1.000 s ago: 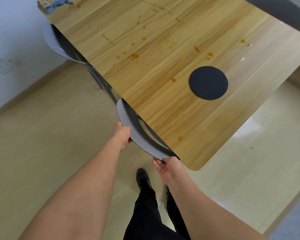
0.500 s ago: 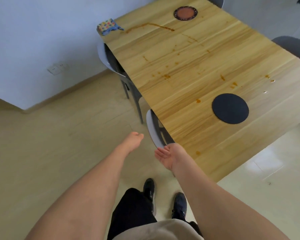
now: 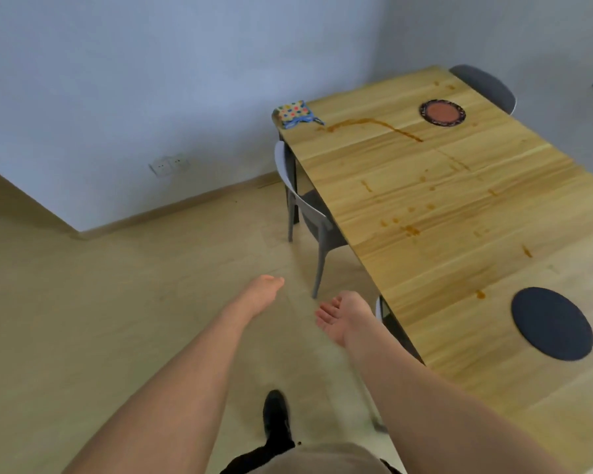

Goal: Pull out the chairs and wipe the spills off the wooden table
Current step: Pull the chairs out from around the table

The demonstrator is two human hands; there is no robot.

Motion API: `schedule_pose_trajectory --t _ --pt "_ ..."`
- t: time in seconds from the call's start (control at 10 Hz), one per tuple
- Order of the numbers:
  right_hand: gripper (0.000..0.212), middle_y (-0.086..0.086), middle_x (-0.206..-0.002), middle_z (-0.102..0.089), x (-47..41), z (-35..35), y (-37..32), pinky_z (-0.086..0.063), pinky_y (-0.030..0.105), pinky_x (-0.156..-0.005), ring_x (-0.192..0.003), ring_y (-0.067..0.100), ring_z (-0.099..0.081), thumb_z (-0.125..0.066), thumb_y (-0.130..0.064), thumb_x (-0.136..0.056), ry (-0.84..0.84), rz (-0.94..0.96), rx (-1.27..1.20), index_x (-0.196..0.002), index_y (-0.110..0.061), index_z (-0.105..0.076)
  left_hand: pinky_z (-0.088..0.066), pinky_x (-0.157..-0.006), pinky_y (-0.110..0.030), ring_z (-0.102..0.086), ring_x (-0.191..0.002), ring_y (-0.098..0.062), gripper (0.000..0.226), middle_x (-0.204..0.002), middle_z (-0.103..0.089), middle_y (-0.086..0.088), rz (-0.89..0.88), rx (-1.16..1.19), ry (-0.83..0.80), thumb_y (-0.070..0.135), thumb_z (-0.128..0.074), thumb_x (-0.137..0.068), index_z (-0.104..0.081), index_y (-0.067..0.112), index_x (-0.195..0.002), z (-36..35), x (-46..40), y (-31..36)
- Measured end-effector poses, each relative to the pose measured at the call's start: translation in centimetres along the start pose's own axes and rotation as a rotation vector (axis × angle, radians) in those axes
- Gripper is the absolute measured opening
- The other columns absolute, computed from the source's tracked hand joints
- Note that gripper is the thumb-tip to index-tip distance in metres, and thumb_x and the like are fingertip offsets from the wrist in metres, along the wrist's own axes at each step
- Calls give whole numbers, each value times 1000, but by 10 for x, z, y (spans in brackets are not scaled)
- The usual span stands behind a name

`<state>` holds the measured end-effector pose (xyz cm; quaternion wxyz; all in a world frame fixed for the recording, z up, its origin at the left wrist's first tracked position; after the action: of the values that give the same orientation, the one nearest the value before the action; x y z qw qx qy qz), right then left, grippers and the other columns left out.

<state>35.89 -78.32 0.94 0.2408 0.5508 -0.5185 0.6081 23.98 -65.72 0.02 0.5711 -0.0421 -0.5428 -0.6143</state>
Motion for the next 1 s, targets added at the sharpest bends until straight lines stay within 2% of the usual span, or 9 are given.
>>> schedule_pose_trajectory --t 0.1,0.3,0.4,0.5,0.6,0.7,0.8,0.9,1.0 --pt "25 19 -129 -56 -6 -45 -6 -44 42 -98 -116 34 -55 -33 -15 -102 -10 -9 -21 -118 -2 -48 -35 -78 -30 -49 -93 -24 18 -107 -53 -10 21 34 -27 34 -40 -105 -52 21 -101 37 -28 8" --pt "35 20 -135 -52 -32 -96 -46 -41 43 -106 -127 35 -50 -31 -14 -103 50 -48 -98 -131 2 -45 -25 -56 -25 -40 -64 -14 28 -79 -46 3 60 135 -46 31 -39 -105 -41 22 -78 81 -94 50" --pt "46 21 -144 -44 -53 -113 -71 -34 44 -113 -135 34 -41 -27 -14 -104 47 -98 -184 -147 1 -28 -28 -59 -26 -44 -68 -16 28 -82 -47 3 63 93 -91 31 -39 -105 -41 23 -79 85 -126 73" --pt "48 21 -150 -36 -84 -141 -106 -29 43 -115 -140 33 -35 -23 -16 -105 38 -130 -295 -149 3 -22 -34 -68 -28 -49 -89 -24 24 -94 -51 0 75 64 -80 32 -40 -104 -43 25 -82 96 -171 95" --pt "50 17 -150 -36 -125 -169 -140 -42 36 -101 -130 28 -46 -27 -21 -102 51 -62 -68 -148 0 -26 -35 -71 -28 -50 -93 -24 24 -97 -50 -1 104 24 -76 31 -41 -104 -41 24 -81 113 -206 116" --pt "43 7 -121 -47 -150 -195 -172 -46 24 -82 -92 16 -50 -29 -23 -100 54 16 735 -140 -7 -34 -36 -75 -30 -50 -90 -24 24 -94 -49 -1 96 -33 -80 29 -42 -103 -42 23 -80 135 -237 141" --pt "32 3 -110 -47 -132 -224 -210 -36 29 -102 -111 22 -47 -44 -15 -96 -9 286 2172 -128 -18 -47 -34 -64 -30 -48 -80 -21 14 -87 -48 0 61 -63 -57 25 -42 -102 -46 24 -89 160 -278 178" --pt "27 0 -100 -50 -137 -229 -227 -40 28 -87 -93 20 -49 -49 -18 -93 -4 293 2354 -120 -17 -52 -41 -77 -36 -49 -90 -22 8 -88 -51 1 48 -138 -82 29 -42 -102 -48 24 -103 171 -313 203" --pt "27 -1 -93 -48 -171 -232 -231 -36 28 -80 -86 18 -45 -49 -23 -93 3 241 2449 -120 -21 -52 -41 -77 -37 -46 -88 -22 18 -89 -48 0 33 -234 -133 27 -42 -102 -48 25 -84 170 -350 217"
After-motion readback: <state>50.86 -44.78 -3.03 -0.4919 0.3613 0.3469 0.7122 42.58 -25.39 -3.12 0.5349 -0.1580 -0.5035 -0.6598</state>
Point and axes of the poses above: each hand's wrist, its own x-axis away from the middle knuckle, its own z-axis out of the back of the hand, y = z × x, the point moved 5 cm from there along -x, towards the middle knuckle
